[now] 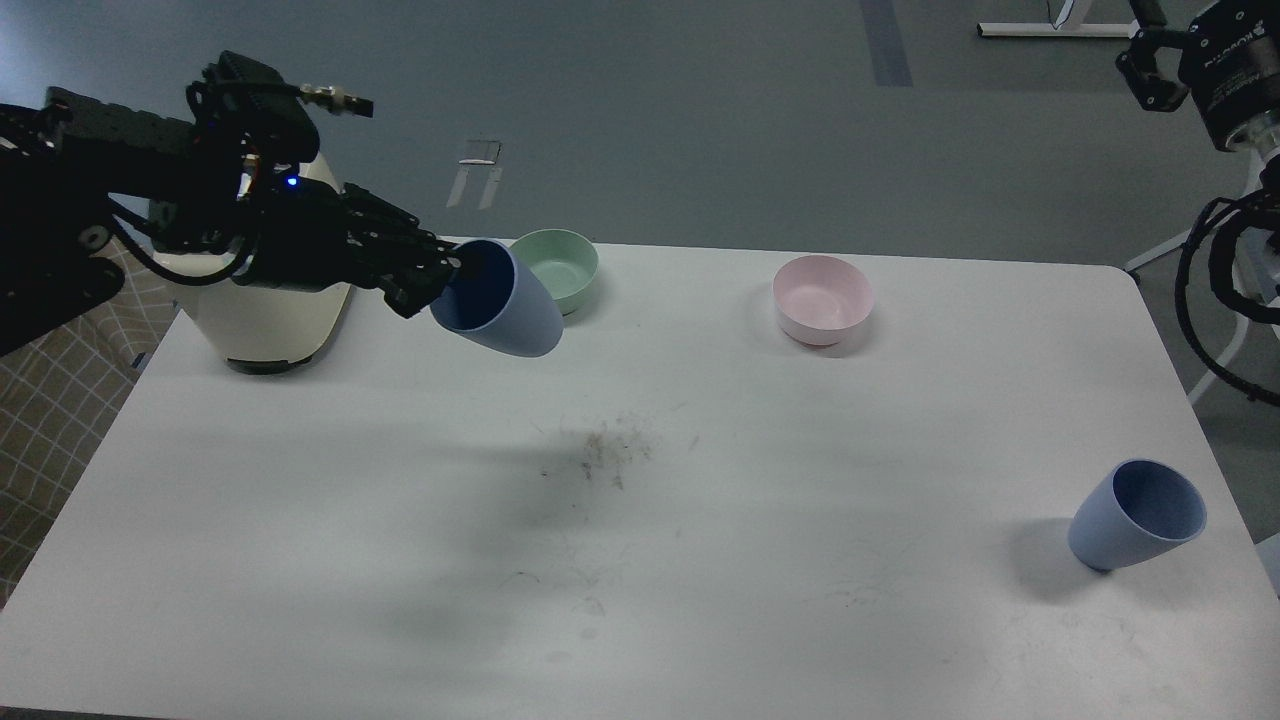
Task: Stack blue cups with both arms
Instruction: 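Carry the blue cup to the table center and set it upright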
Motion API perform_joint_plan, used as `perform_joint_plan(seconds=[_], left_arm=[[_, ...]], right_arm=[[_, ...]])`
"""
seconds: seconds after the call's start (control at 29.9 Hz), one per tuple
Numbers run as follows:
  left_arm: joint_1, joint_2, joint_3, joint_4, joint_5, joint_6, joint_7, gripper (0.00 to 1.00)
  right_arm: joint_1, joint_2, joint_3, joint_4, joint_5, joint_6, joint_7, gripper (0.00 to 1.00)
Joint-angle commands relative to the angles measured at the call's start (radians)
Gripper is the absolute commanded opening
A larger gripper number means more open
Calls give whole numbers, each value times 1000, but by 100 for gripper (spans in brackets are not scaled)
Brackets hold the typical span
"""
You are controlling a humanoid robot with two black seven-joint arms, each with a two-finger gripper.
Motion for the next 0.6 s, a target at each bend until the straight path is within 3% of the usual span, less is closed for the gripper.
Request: perform_joint_plan(seconds=[0.0, 0.37, 0.57], left_arm=[[-8, -129, 2, 32, 57, 0, 0, 0], [-17, -398, 52, 104, 117, 0, 0, 0], [-22, -517, 136, 204, 198, 0, 0, 0]], right_arm=[[48, 3, -43, 0, -9, 0, 0, 100], [172, 7, -184, 1, -9, 0, 0, 100], [189, 7, -212, 9, -9, 0, 0, 100]])
